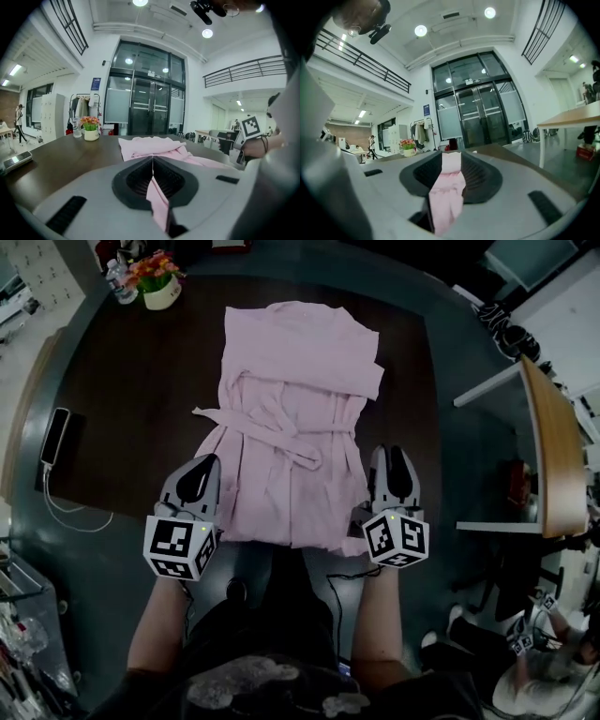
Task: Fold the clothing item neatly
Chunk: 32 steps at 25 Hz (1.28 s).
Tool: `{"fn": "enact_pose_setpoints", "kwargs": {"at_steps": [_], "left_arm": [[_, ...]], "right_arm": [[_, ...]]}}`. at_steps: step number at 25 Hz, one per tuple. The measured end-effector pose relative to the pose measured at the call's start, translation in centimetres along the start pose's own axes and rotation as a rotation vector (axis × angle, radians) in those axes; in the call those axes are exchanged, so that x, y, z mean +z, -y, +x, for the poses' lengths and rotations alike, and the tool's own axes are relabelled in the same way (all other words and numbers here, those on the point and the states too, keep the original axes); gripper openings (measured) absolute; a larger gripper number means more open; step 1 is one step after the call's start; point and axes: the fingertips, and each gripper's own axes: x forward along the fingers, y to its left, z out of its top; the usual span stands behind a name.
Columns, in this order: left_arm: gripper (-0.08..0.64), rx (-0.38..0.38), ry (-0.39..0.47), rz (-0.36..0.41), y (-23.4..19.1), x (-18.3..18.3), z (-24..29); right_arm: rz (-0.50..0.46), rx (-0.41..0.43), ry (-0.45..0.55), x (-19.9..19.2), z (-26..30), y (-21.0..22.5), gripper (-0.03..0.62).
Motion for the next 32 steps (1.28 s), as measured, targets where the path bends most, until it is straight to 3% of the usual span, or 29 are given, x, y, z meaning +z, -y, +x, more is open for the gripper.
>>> {"fn": "enact_pose_setpoints", "kwargs": {"at_steps": [3,7,16,18,22,28,32], "left_arm": [[0.009,-0.055,0.019,0.039,1.4,-1.3,-5.1],[0.009,-0.093,-0.030,0.054,1.6,-5.6,-11.0],[0.012,-0.098,-0.073,0.152,0.6,-15.9,-15.2],[0.084,-0.089,-0.059,0.167,0.5,-18.3,-14.8],[0.205,-0.075,-0.074,0.170,-0.5,-24.7,-13.4],[0.256,-0.047,-0.173,0.103,-3.9,-38.1,-10.2],[0.335,0.002,-0.111,0.093,-5.7,-41.0,-6.9]], "right_arm": [[0.002,-0.042,0.010,-2.2,-6.5,-3.9,0.115],[-0.002,-0.099,-0.052,-6.2,-14.4,-6.9,0.115],[-0.064,-0.258,-0.241,-17.5,-24.3,-2.6,0.118],[-0.073,-0.279,-0.268,-20.5,-25.0,-0.9,0.128],[-0.111,-0.235,-0.358,-27.3,-24.9,1.3,0.168],[-0.126,-0.171,-0.443,-37.9,-24.0,4.8,0.262],[-0.167,-0.117,-0.452,-42.0,-22.7,7.9,0.305]]}}
